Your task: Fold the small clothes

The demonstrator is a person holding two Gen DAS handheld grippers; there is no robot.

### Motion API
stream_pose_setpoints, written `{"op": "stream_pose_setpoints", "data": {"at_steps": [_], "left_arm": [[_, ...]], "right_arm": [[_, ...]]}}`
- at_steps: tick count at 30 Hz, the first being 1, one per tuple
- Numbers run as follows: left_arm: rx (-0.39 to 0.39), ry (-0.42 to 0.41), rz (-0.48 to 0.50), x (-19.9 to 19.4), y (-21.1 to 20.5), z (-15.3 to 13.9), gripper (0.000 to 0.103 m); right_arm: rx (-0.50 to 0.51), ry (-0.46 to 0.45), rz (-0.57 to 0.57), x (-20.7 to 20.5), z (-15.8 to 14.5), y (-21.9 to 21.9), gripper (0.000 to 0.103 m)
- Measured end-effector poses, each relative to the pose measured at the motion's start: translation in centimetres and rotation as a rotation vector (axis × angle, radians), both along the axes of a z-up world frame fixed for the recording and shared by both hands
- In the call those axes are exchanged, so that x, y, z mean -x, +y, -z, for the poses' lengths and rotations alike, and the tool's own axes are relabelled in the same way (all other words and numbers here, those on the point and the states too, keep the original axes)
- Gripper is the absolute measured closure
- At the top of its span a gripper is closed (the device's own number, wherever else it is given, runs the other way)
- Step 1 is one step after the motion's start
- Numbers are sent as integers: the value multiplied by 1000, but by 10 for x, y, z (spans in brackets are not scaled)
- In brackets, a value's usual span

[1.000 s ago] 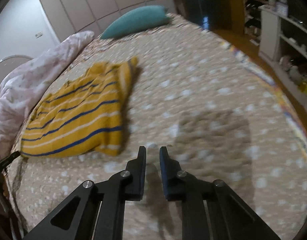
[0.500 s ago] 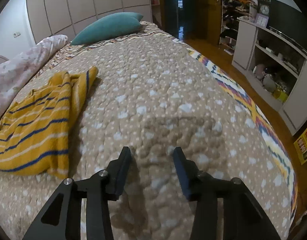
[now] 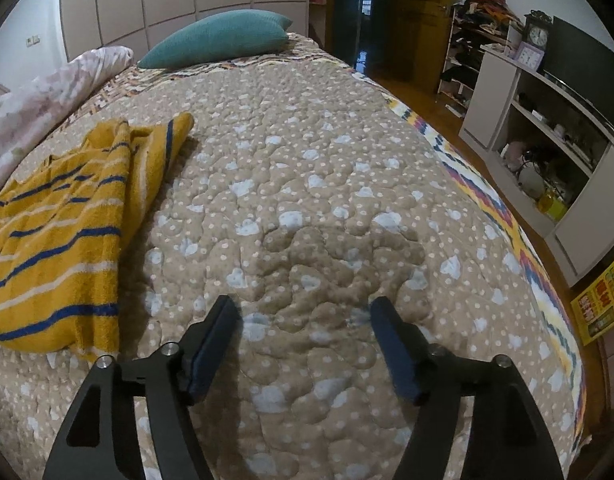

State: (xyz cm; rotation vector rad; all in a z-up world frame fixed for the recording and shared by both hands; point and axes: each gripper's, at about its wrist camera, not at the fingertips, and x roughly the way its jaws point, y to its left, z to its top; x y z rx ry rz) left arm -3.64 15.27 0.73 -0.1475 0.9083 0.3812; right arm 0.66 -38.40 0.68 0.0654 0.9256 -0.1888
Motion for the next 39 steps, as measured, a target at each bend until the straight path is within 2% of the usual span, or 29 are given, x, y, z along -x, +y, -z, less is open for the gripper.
{"op": "stream_pose_setpoints", "data": {"at_steps": [19,27,28,31,33,36,39], "left_arm": [[0,-2,-3,1,-1,0,10],[3,-2,-1,1,0,0,10],[4,-3,-1,0,0,0,9],[6,-5,-1,0,-1,1,9],[8,-6,-3,1,0,1,9],[8,-7,-2,1,1,1,9],[8,-6,-2,1,0,1,9]], "right_arm": [[-16,3,-13,-1,2,-2,16],[-32,35,-9,-3,-6,-2,17],[-92,12,-9,1,-15,-3,21],[-318,-84,-50,16,-37,-1,21],[-440,-82,-108,16,-38,8,21],[-501,-60,-151,6,-31,23,21],[-532,-42,-129,-11,-15,34,21]]}}
